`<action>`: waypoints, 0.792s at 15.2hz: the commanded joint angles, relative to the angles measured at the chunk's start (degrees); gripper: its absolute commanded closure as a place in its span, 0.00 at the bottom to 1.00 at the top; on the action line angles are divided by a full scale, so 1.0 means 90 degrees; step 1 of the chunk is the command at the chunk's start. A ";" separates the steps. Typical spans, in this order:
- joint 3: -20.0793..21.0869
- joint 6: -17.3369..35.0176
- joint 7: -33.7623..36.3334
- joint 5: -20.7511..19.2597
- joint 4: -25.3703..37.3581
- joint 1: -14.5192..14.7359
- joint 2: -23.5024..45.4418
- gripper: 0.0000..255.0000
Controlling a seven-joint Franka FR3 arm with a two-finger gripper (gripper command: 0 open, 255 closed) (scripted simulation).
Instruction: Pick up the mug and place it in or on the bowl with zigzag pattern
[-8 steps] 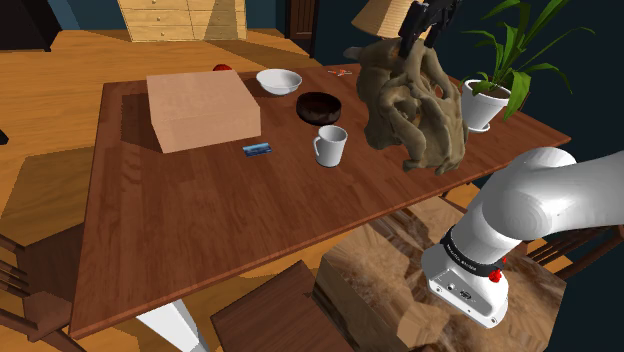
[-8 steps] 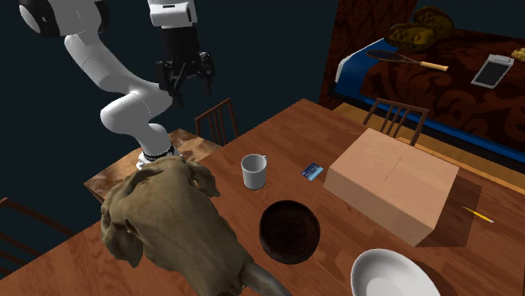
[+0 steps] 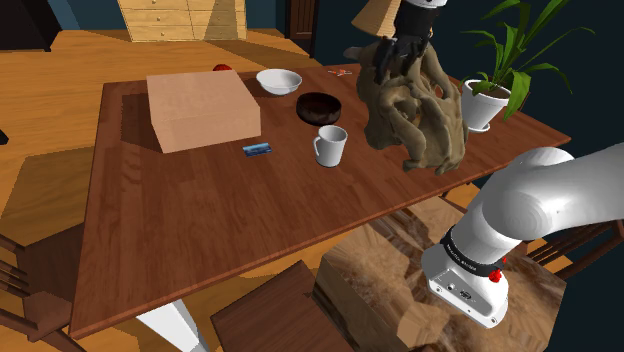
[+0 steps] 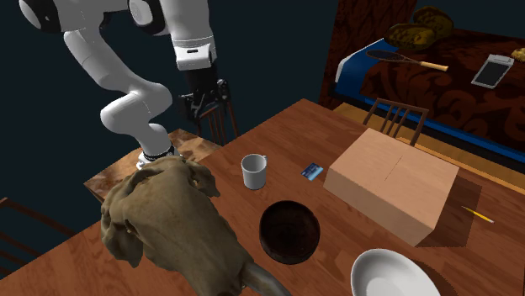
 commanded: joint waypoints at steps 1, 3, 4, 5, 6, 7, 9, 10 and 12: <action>-0.0038 0.0399 0.0073 0.0096 -0.0127 -0.0002 0.0349 0.00; -0.0053 0.0771 0.0154 0.0208 -0.0264 0.0013 0.0666 0.00; -0.0062 0.0957 0.0192 0.0265 -0.0322 0.0024 0.0836 0.00; -0.0069 0.1144 0.0226 0.0326 -0.0373 0.0035 0.1012 0.00; -0.0076 0.1331 0.0256 0.0388 -0.0415 0.0047 0.1196 0.00; -0.0083 0.1518 0.0284 0.0453 -0.0451 0.0061 0.1386 0.00; -0.0095 0.1888 0.0327 0.0593 -0.0498 0.0093 0.1786 0.00; -0.0101 0.2070 0.0343 0.0668 -0.0510 0.0111 0.1996 0.00; -0.0115 0.2429 0.0361 0.0829 -0.0510 0.0155 0.2431 0.00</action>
